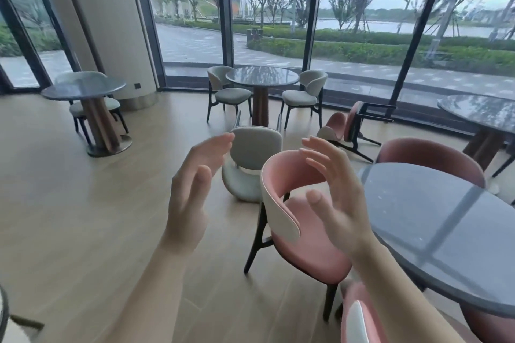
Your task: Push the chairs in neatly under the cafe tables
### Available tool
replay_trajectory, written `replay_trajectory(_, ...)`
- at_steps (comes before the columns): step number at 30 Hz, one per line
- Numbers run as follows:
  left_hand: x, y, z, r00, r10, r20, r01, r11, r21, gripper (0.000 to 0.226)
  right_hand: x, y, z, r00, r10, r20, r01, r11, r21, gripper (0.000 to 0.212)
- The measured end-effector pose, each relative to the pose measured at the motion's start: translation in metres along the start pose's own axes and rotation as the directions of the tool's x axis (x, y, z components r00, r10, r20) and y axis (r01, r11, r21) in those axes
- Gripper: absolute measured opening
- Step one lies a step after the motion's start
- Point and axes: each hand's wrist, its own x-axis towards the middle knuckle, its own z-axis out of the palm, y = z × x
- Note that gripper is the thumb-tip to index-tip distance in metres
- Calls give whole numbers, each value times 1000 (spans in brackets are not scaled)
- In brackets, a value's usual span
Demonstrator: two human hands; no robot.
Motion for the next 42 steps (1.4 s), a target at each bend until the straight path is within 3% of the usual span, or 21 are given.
replay_trajectory(10, 135, -82, -54, 995, 14, -100, -5, 996, 94, 69, 148, 128, 64, 999, 10, 50, -19, 982, 190, 75)
replay_trajectory(19, 224, -201, -145, 984, 9, -176, 11, 994, 112, 66, 242, 254, 157, 992, 29, 120, -52, 979, 195, 72)
replay_trajectory(29, 394, -332, -227, 999, 19, -27, -19, 1000, 6, 66, 366, 346, 239, 996, 85, -27, -82, 991, 102, 80)
replay_trajectory(35, 470, -412, -218, 998, 21, 55, -18, 998, -57, 63, 411, 413, 234, 984, 142, -107, -138, 989, 47, 90)
replay_trajectory(42, 555, -492, -197, 998, 15, 66, -13, 999, -38, 59, 483, 513, 229, 974, 152, -167, -147, 988, 41, 84)
